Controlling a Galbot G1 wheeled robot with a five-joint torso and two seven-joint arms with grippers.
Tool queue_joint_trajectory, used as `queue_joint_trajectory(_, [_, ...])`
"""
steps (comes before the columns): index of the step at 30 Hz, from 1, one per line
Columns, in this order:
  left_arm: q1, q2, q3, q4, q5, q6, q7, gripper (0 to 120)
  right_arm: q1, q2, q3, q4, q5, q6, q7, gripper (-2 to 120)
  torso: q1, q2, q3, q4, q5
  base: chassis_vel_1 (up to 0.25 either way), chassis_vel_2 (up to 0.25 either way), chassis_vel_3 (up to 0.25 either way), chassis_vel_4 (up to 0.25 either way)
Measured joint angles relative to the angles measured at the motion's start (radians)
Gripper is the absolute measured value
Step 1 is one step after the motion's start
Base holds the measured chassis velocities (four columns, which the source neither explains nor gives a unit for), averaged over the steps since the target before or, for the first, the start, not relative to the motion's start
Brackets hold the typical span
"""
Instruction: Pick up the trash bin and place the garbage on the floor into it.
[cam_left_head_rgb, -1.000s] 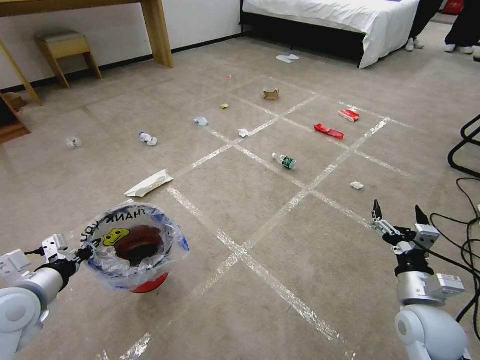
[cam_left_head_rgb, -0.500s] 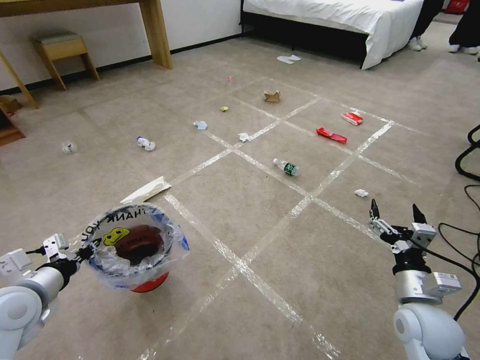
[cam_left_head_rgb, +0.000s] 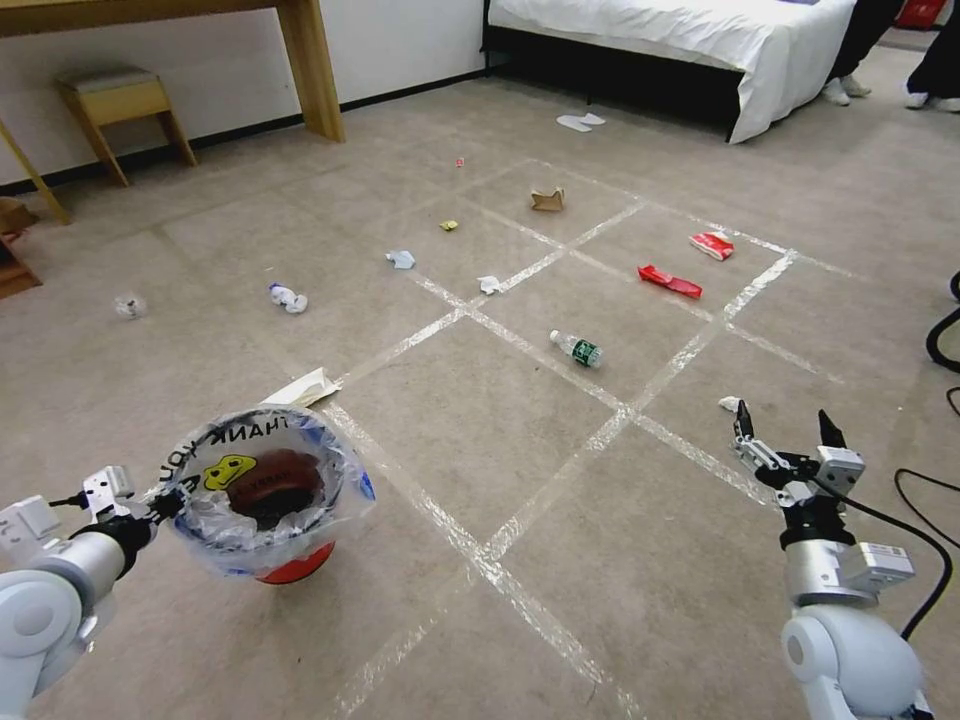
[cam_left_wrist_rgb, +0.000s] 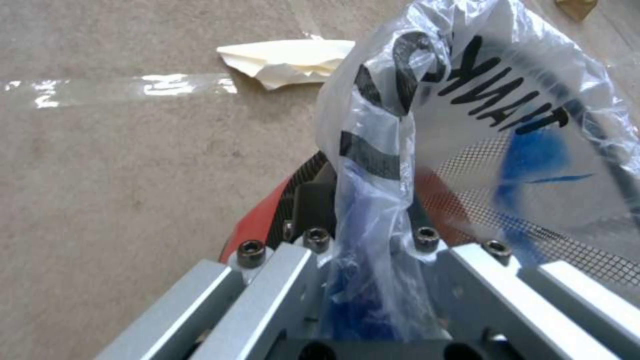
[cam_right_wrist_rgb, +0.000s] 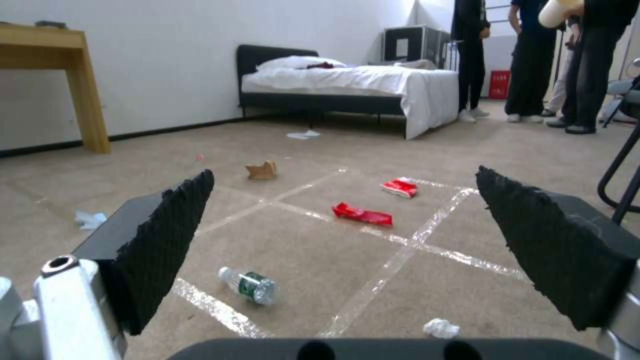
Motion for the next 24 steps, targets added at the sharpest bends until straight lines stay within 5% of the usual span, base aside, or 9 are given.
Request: queue_joint_trajectory(24, [0.0, -0.014, 0.007, -0.001, 0.019, -0.004, 0.006, 5, 0.002, -0.005, -0.001, -0.003, 0.002, 0.002, -0.005, 100, 0.0, 0.0, 0.0, 0.0, 0.0, -0.115, 0.118, 0.117, -0.117])
